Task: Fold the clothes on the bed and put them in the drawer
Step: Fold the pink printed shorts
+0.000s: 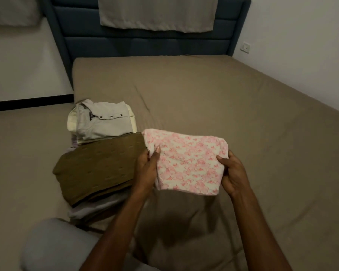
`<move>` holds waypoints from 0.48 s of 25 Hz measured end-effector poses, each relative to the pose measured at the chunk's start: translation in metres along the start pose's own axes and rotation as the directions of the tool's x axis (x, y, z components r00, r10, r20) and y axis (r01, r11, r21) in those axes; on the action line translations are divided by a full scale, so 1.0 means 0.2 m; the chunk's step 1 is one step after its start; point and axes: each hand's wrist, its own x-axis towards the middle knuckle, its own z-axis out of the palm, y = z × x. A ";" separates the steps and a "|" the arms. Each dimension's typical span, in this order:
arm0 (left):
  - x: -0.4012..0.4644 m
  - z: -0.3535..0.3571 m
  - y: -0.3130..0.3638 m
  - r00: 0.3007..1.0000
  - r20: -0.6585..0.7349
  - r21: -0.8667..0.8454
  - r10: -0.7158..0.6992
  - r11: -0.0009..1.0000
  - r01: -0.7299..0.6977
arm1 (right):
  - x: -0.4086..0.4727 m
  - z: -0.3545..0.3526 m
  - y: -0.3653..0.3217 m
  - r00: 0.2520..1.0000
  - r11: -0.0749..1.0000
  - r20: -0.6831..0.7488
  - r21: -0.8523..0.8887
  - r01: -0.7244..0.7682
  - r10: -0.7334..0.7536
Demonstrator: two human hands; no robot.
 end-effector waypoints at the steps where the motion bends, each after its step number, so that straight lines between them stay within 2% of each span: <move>1: 0.02 -0.08 0.07 0.998 -0.051 -0.012 0.019 1.000 -0.020 | 0.04 0.13 0.00 0.998 1.000 0.054 -0.009 -0.008 0.009; 4: 0.04 -0.35 0.26 0.979 -0.197 -0.093 0.049 0.993 -0.069 | 0.15 0.54 0.03 0.975 0.996 0.219 -0.085 -0.021 0.039; 6: 0.06 -0.54 0.32 0.951 -0.299 -0.087 0.080 0.990 -0.111 | 0.21 0.79 0.07 0.949 0.992 0.309 -0.124 -0.030 0.067; 7: 0.07 -0.63 0.32 0.933 -0.347 -0.070 0.099 0.989 -0.131 | 0.23 0.88 0.11 0.940 0.989 0.328 -0.144 -0.043 0.089; 9: 0.09 -0.81 0.26 0.892 -0.438 0.008 0.114 0.992 -0.123 | 0.29 1.02 0.24 0.948 0.966 0.281 -0.248 -0.079 0.150; 10: 0.09 -0.89 0.21 0.867 -0.485 0.107 0.116 0.992 -0.073 | 0.31 1.06 0.34 0.963 0.923 0.224 -0.380 -0.056 0.151; 12: 0.07 -1.02 0.07 0.767 -0.624 0.362 0.152 0.925 0.111 | 0.33 1.04 0.54 0.992 0.684 0.123 -0.727 0.061 0.042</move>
